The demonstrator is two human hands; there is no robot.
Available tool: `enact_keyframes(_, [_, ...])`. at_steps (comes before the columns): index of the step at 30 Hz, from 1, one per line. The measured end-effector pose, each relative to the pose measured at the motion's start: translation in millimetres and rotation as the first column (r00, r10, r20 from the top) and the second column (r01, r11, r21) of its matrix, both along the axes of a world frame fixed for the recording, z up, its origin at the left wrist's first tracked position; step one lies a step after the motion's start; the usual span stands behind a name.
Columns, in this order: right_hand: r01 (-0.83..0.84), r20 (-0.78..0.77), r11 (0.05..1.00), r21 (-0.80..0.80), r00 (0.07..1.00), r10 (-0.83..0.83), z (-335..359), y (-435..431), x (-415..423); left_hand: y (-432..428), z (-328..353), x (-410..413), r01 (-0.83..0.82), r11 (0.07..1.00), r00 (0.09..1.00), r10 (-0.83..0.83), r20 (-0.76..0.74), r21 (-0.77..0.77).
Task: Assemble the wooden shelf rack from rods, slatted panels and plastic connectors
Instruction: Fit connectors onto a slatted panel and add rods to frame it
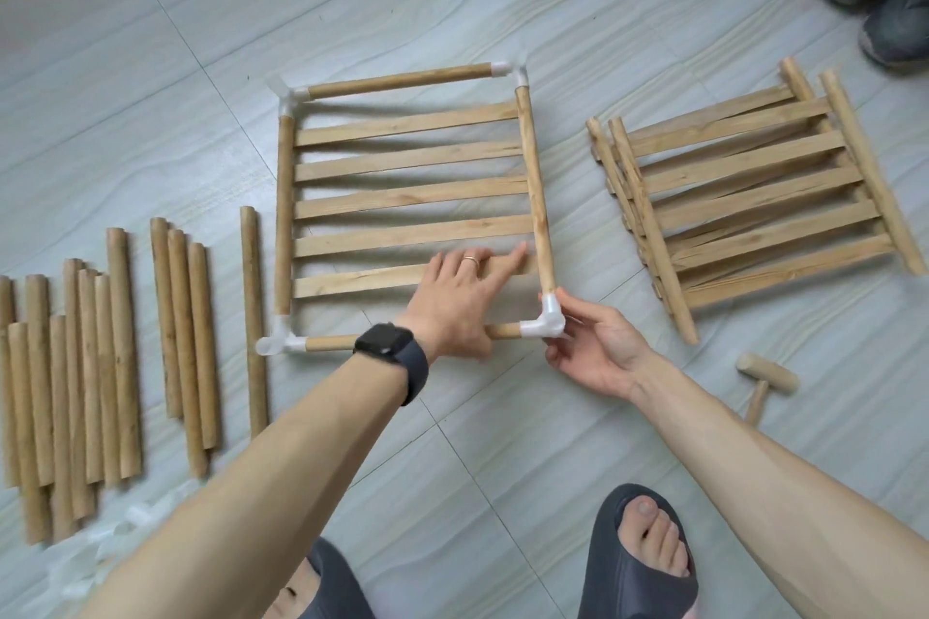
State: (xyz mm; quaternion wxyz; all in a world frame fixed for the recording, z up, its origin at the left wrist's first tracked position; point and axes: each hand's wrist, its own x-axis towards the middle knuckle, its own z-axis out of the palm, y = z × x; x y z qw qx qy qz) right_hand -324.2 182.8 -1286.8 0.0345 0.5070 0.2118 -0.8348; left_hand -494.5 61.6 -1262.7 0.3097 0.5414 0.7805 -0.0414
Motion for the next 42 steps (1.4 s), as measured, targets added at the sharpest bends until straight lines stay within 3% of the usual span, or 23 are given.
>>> enact_keyframes(3, [-0.155,0.255,0.961,0.227,0.962,0.094,0,14,-6,-33,-18,-5,-0.056,0.995,0.986,0.067,-0.15,0.078])
enact_keyframes(4, [-0.263,0.346,0.899,0.35,0.928,0.137,0,17,-8,-46,-22,-9,-0.086,0.995,0.978,0.096,-0.185,0.059])
enact_keyframes(5, [-0.403,0.448,0.779,0.481,0.876,0.177,0,18,-8,-60,-24,-14,-0.125,0.992,0.97,0.129,-0.208,0.033])
enact_keyframes(7, [-0.637,0.633,0.382,0.67,0.759,0.154,3,12,-7,-81,-24,-25,-0.213,0.977,0.953,0.204,-0.223,-0.017])
enact_keyframes(9, [-0.631,0.631,-0.052,0.774,0.763,0.137,13,-3,-12,-90,-20,-34,-0.243,0.969,0.945,0.226,-0.234,-0.046])
enact_keyframes(10, [-0.6,0.641,-0.228,0.767,0.734,0.222,18,-10,-17,-90,-18,-37,-0.232,0.971,0.945,0.212,-0.248,-0.055])
enact_keyframes(11, [-0.6,0.712,-0.387,0.701,0.627,0.318,22,-17,-24,-89,-17,-38,-0.218,0.974,0.946,0.196,-0.259,-0.059])
enact_keyframes(12, [-0.61,0.815,-0.541,0.579,0.455,0.359,23,-23,-31,-88,-16,-39,-0.209,0.977,0.946,0.189,-0.262,-0.051])
enact_keyframes(14, [-0.583,0.947,-0.748,0.319,0.172,0.27,22,-31,-44,-87,-14,-38,-0.202,0.979,0.95,0.195,-0.245,-0.002])
enact_keyframes(16, [-0.583,0.971,-0.777,0.238,0.128,0.202,22,-34,-57,-87,-12,-34,-0.203,0.976,0.951,0.217,-0.219,0.085])
enact_keyframes(20, [-0.538,0.958,-0.795,0.279,0.214,0.191,24,-40,-77,-87,-7,-26,-0.164,0.96,0.953,0.214,-0.216,0.227])
enact_keyframes(24, [-0.56,0.934,-0.751,0.35,0.267,0.236,21,-29,-78,-95,-6,-37,-0.136,0.967,0.935,0.197,-0.296,0.216])
enact_keyframes(31, [-0.471,0.914,-0.801,0.369,0.343,0.219,16,-26,-78,-109,-15,-35,-0.147,0.971,0.909,0.207,-0.361,0.187])
enact_keyframes(34, [-0.486,0.915,-0.794,0.365,0.344,0.21,20,-25,-83,-107,-11,-42,-0.232,0.954,0.883,0.289,-0.369,0.191])
enact_keyframes(42, [-0.513,0.92,-0.775,0.368,0.321,0.224,39,-8,-92,-87,3,-56,-0.204,0.959,0.89,0.265,-0.371,0.196])
